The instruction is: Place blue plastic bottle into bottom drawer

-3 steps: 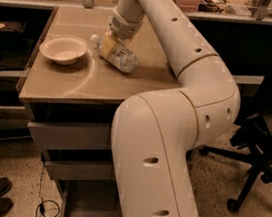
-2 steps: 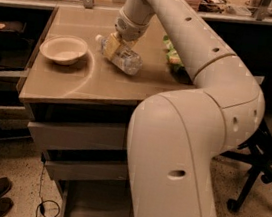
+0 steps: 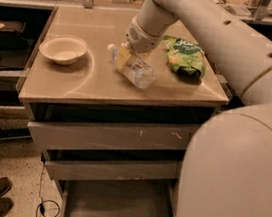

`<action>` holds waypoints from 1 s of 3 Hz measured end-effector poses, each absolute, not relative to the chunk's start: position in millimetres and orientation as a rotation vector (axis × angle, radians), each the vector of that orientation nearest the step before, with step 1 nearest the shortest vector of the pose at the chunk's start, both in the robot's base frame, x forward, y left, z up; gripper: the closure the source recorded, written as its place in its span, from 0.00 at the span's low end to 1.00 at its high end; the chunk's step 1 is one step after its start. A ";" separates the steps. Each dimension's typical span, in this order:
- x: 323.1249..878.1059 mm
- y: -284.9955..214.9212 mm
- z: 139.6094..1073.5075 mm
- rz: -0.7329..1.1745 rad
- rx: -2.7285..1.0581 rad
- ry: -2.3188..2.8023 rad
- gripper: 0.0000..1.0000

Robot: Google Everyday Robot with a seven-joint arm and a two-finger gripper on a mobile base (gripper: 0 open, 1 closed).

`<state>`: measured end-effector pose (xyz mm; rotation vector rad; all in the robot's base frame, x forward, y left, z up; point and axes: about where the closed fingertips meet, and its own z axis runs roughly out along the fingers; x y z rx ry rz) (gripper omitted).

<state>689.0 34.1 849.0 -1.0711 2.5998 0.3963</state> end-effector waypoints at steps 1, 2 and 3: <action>671.8 32.5 823.3 0.388 -1.109 2.659 1.00; 671.7 32.5 825.4 0.388 -1.109 2.659 1.00; 653.8 23.2 828.8 0.378 -1.098 2.695 1.00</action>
Offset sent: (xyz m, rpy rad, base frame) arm -0.0172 -0.0016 -0.0269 -0.0368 0.0551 0.0158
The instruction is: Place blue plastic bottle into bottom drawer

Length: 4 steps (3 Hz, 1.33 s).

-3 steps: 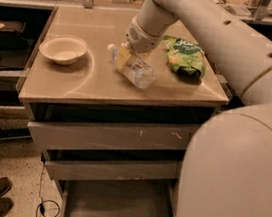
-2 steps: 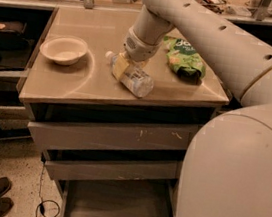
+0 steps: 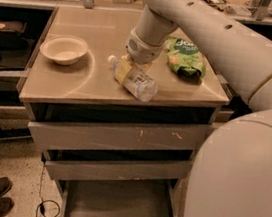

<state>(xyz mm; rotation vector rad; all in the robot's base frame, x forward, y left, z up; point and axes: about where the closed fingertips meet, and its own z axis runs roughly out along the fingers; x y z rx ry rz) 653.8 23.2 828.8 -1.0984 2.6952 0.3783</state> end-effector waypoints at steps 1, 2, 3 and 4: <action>614.5 3.7 838.9 0.364 -1.041 2.752 1.00; 564.5 -20.9 847.0 0.346 -0.952 2.821 1.00; 508.6 -37.4 850.6 0.351 -0.875 2.885 1.00; 508.7 -37.1 850.8 0.352 -0.874 2.884 1.00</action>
Offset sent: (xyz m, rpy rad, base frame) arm -0.1567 -0.0800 0.0288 -0.0768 0.1185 -0.2096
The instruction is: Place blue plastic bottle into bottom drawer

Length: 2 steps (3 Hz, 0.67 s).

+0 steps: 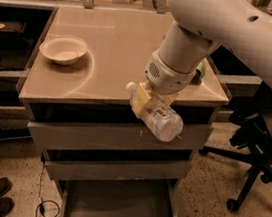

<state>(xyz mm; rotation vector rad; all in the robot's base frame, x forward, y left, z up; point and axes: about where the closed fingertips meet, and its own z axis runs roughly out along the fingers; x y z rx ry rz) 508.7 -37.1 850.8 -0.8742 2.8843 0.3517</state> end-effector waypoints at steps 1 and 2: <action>488.0 -36.9 837.3 0.374 -0.857 2.926 1.00; 429.3 -34.6 799.8 0.464 -0.768 3.029 1.00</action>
Offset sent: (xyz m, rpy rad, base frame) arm -0.1641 -0.0001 -0.1187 0.0339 0.3319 -0.1491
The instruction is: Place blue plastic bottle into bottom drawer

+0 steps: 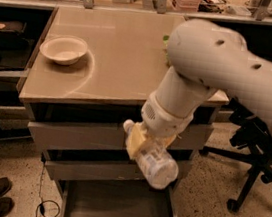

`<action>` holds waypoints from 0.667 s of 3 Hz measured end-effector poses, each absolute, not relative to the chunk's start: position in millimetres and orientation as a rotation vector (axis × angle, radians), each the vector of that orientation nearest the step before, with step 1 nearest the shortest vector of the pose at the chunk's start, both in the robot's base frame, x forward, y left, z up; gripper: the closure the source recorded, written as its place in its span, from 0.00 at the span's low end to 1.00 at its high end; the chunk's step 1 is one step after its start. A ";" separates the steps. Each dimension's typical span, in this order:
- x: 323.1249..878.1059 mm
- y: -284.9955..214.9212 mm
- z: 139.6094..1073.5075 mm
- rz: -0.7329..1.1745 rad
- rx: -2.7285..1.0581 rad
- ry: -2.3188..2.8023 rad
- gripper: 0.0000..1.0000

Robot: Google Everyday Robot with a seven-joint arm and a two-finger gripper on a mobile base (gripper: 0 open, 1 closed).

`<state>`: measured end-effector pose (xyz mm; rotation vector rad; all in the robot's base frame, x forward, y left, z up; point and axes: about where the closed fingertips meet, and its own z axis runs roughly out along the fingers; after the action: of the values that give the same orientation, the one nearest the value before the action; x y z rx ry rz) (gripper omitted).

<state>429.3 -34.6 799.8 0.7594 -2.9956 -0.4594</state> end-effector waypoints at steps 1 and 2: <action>367.5 -46.4 764.4 -0.494 0.609 -2.915 1.00; 367.6 -46.3 764.4 -0.494 0.609 -2.915 1.00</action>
Offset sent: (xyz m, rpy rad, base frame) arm -0.0490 -0.0079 -0.0261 0.0103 0.0927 -0.0593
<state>367.6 -46.3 764.4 0.6092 -2.9148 -0.4943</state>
